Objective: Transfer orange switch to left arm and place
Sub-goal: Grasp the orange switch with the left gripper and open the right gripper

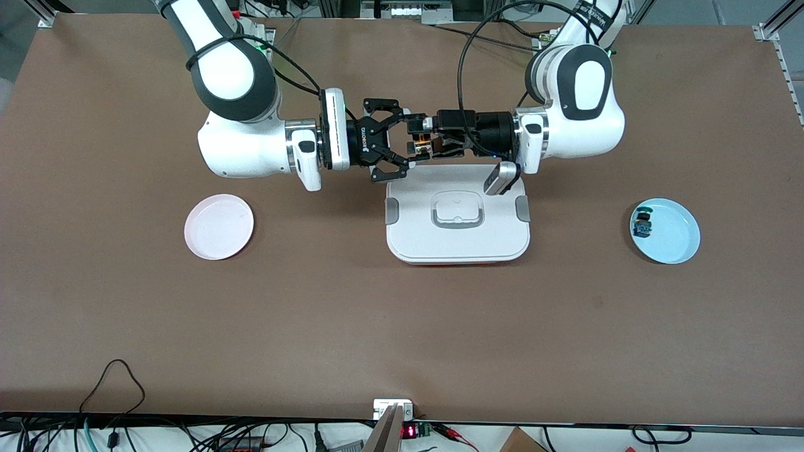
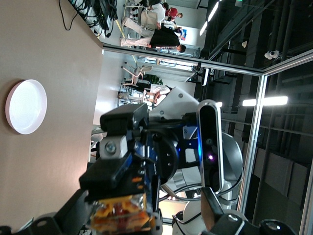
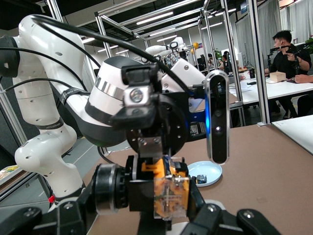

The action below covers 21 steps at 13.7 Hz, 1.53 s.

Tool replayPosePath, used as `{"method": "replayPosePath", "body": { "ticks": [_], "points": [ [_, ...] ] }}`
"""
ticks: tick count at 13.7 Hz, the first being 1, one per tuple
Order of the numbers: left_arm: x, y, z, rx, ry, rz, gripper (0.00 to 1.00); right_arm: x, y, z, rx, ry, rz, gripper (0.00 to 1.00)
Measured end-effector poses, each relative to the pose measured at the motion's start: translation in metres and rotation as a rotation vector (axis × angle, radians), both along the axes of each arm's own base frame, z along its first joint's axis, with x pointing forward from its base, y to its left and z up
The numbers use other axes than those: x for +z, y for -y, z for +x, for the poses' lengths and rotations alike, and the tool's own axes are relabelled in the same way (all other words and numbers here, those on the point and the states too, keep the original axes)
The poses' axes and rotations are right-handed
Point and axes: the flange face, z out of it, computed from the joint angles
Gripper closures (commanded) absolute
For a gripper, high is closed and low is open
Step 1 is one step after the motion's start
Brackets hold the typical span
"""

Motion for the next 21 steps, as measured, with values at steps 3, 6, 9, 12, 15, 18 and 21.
{"method": "replayPosePath", "body": {
  "ticks": [3, 6, 9, 12, 15, 18, 21],
  "points": [
    [-0.008, -0.004, -0.01, -0.002, -0.01, 0.02, 0.31, 0.0, 0.0, 0.0, -0.005, 0.001, -0.002, 1.0],
    [-0.008, -0.006, -0.014, -0.001, -0.008, 0.028, 0.31, -0.001, -0.003, -0.001, -0.01, 0.004, -0.009, 1.0],
    [-0.008, -0.008, -0.013, 0.008, -0.008, 0.033, 0.36, -0.001, -0.005, -0.003, -0.011, 0.005, -0.011, 1.0],
    [-0.007, -0.018, -0.007, 0.027, -0.008, 0.033, 0.43, -0.001, -0.005, -0.003, -0.011, 0.005, -0.011, 1.0],
    [-0.007, -0.022, -0.004, 0.036, -0.007, 0.033, 0.48, -0.001, -0.005, -0.003, -0.012, 0.005, -0.011, 1.0],
    [-0.006, -0.023, -0.004, 0.037, -0.005, 0.033, 0.49, -0.001, -0.009, -0.006, -0.005, 0.004, -0.011, 1.0],
    [-0.007, -0.031, 0.001, 0.055, -0.006, 0.035, 0.54, 0.0, -0.011, -0.006, -0.009, 0.005, -0.01, 1.0]
  ]
}}
